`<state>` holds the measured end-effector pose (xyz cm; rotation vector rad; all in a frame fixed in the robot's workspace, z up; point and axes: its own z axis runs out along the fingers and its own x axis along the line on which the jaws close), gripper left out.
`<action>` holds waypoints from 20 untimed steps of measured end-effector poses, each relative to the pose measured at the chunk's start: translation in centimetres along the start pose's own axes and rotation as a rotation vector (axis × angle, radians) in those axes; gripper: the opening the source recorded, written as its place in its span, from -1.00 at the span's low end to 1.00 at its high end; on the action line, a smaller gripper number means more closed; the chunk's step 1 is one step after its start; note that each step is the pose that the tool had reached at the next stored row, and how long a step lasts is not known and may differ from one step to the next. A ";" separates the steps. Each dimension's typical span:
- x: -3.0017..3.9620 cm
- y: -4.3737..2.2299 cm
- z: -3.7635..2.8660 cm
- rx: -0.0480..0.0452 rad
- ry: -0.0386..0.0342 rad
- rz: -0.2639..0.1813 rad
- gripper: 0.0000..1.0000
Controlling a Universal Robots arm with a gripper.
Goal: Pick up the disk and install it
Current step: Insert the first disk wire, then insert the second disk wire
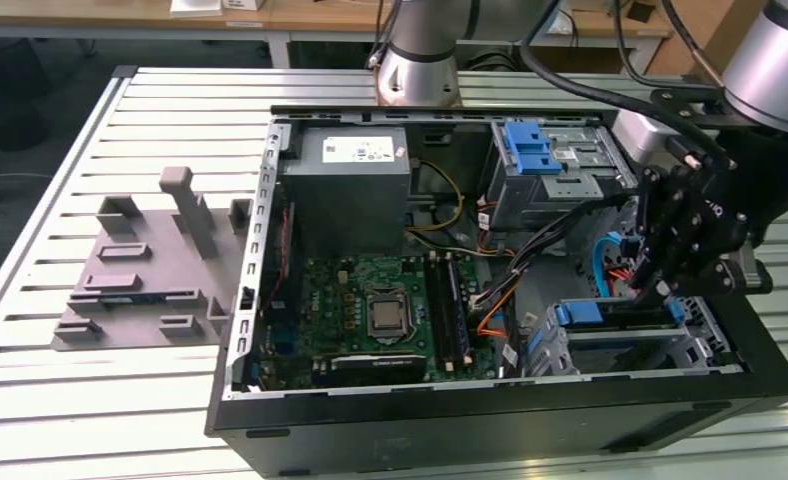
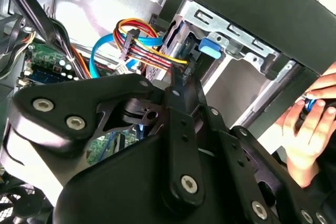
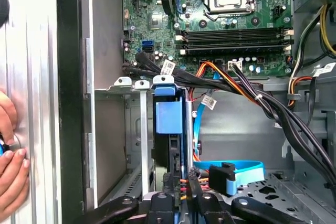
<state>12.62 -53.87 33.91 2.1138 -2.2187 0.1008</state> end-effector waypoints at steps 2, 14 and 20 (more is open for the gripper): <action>0.00 0.00 -0.01 0.0000 -0.0003 0.000 -0.55; 0.00 0.00 -0.04 0.0000 -0.0002 0.000 -0.79; 0.01 0.00 -0.06 0.0001 0.0000 0.000 -0.79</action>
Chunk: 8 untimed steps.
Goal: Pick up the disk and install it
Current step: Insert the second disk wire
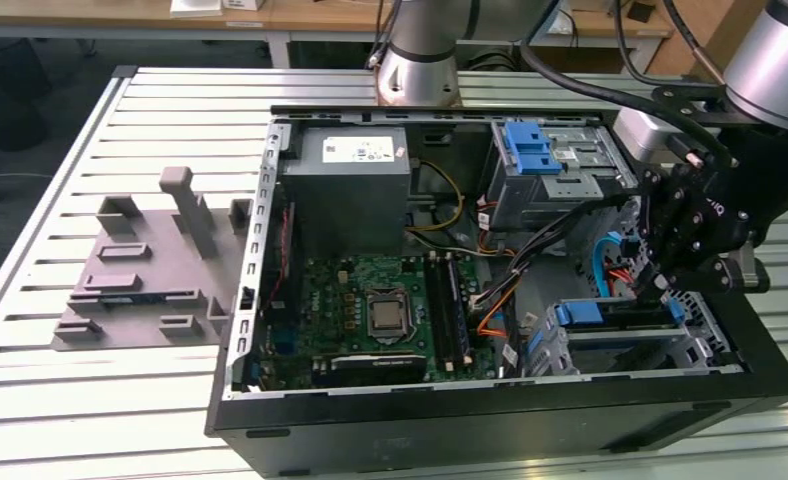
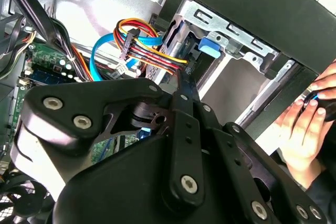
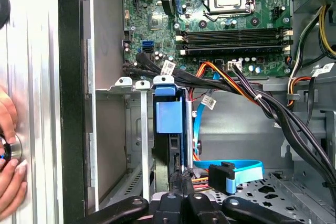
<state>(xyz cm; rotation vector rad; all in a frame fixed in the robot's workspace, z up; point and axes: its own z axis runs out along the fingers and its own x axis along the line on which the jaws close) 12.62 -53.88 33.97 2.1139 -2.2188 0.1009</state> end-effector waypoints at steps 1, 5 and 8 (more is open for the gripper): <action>0.00 0.01 0.00 0.0004 0.0000 0.000 -0.79; 0.04 0.06 -0.40 0.0023 0.0000 0.000 -0.79; 0.05 0.09 -1.09 0.0023 -0.0002 0.000 -0.79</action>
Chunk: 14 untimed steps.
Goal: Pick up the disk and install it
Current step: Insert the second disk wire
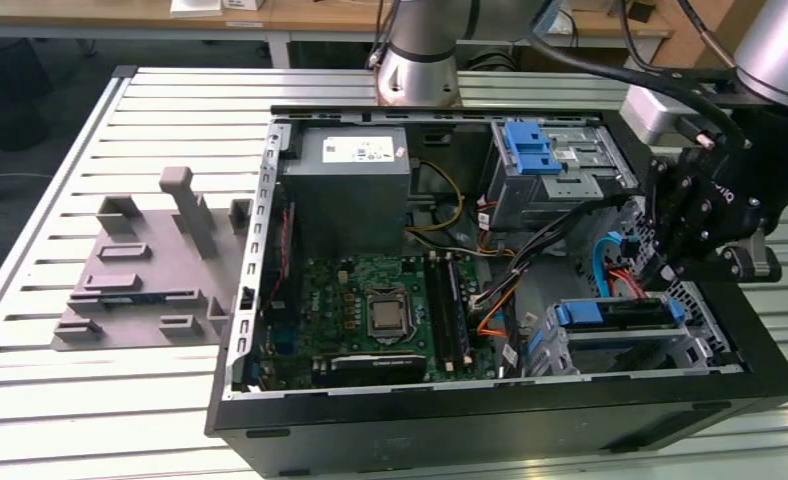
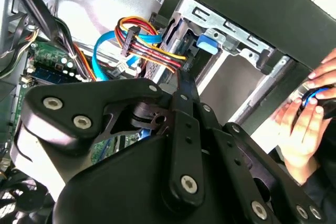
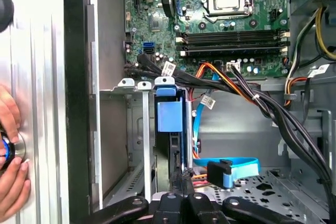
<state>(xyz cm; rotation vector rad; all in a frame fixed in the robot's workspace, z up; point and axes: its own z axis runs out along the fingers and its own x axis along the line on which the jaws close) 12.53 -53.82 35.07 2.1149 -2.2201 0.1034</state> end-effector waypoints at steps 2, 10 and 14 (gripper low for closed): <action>0.01 0.35 -0.09 0.0014 -0.0004 0.000 -0.79; 0.18 1.89 -0.96 0.0084 -0.0022 0.001 -0.79; 0.30 2.03 -2.26 0.0091 -0.0022 0.001 -0.79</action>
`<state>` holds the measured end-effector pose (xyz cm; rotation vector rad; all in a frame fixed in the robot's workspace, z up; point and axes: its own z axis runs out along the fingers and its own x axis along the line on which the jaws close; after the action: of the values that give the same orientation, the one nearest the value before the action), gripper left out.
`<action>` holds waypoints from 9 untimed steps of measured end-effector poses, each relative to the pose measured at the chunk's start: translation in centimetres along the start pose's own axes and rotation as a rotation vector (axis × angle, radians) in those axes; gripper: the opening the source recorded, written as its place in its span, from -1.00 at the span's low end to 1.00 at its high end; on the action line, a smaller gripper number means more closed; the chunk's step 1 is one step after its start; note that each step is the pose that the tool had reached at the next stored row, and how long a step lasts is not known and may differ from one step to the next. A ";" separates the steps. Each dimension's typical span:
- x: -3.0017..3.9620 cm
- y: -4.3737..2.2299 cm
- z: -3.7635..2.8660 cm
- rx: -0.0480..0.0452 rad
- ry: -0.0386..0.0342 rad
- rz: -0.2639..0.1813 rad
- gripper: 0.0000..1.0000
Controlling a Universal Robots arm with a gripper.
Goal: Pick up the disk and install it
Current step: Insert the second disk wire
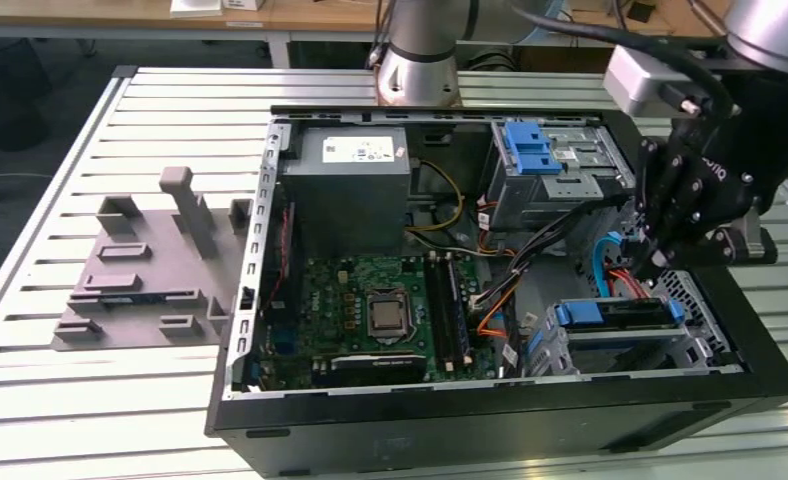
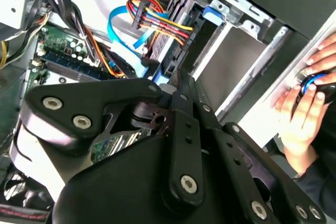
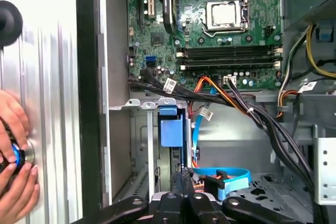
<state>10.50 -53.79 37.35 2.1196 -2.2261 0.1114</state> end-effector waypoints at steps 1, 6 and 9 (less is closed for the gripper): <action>0.01 0.03 -0.28 0.0001 0.0001 0.000 -0.79; -0.31 0.13 -1.40 0.0001 0.0000 0.000 -0.79; -0.65 0.25 -1.67 0.0001 0.0001 0.000 -0.79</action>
<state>10.29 -52.96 38.94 2.1195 -2.2261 0.1116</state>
